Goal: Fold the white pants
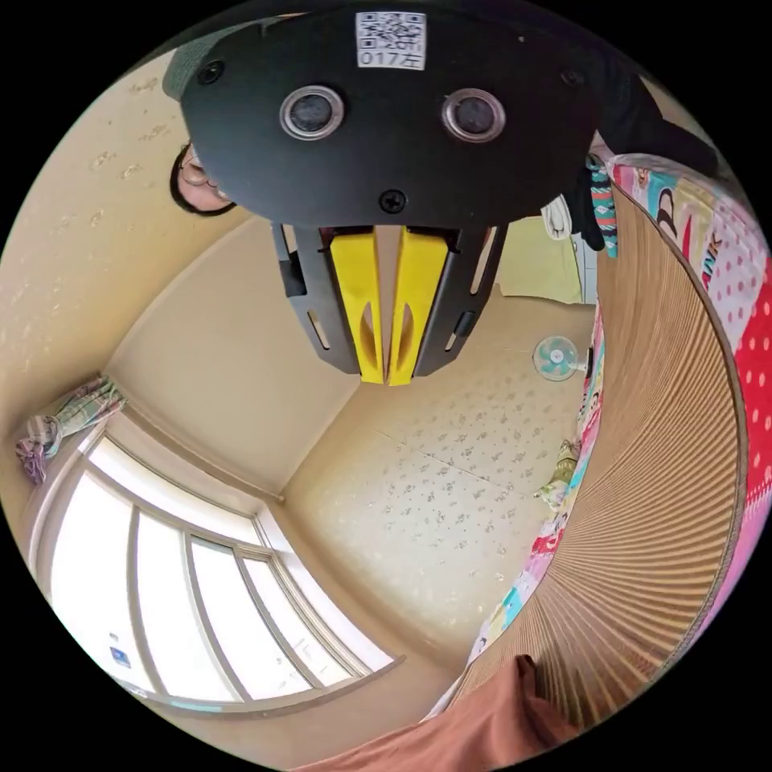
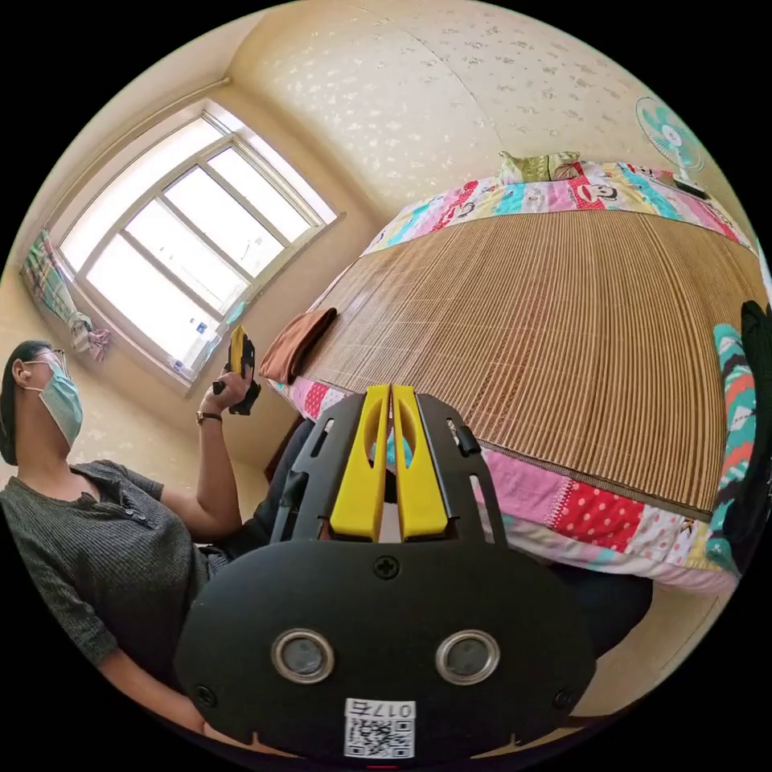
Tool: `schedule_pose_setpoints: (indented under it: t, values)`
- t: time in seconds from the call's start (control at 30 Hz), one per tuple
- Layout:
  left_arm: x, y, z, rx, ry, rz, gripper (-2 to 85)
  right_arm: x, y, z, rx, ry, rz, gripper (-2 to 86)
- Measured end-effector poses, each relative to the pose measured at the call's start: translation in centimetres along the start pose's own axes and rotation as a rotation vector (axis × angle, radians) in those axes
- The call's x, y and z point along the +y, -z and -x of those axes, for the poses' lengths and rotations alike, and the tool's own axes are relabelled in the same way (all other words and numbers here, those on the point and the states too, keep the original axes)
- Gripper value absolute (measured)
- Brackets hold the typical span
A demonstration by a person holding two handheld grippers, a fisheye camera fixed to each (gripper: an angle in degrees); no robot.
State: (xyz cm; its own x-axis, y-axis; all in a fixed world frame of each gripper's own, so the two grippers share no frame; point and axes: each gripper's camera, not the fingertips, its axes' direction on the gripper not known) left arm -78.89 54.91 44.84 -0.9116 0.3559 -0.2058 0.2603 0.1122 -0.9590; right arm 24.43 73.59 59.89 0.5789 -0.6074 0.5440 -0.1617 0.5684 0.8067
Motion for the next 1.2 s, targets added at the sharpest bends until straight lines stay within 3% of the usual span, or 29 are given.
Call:
schedule_pose_setpoints:
  t: [0.1, 0.23, 0.43, 0.57, 0.7, 0.83, 1.03, 1.2]
  values:
    - [1.4, -3.1, 1.7, 0.141, 0.077, 0.034, -1.0, 2.6, 4.1, 2.8, 0.083, -0.011, -0.044, 0.6]
    - [5.2, -5.2, 3.9, 0.147, 0.177, 0.069, -1.0, 6.0, 8.9, 5.3, 0.189, -0.054, -0.149, 0.5]
    - [9.3, -4.0, 8.0, 0.211, 0.312, -0.037, -1.0, 10.9, 15.0, 8.3, 0.556, -0.120, -0.290, 0.5]
    - [10.7, -3.4, 10.1, 0.227, 0.381, -0.056, -1.0, 13.3, 17.5, 7.6, 0.569, -0.227, -0.312, 0.5]
    - [10.9, -2.8, 13.8, 0.248, 0.525, -0.039, -1.0, 16.1, 19.7, 5.8, 0.350, -0.281, -0.356, 0.6]
    - [9.7, -1.5, 16.0, 0.240, 0.577, 0.003, -1.0, 17.6, 21.2, 4.8, 0.334, -0.357, -0.370, 0.9]
    - [6.7, 0.9, 15.9, 0.191, 0.511, -0.061, -1.0, 17.7, 25.0, 5.3, 0.439, -0.353, -0.403, 2.8]
    - [4.7, 1.0, 15.3, 0.226, 0.466, -0.055, -1.0, 17.2, 29.1, 6.9, 0.659, -0.387, -0.514, 12.5]
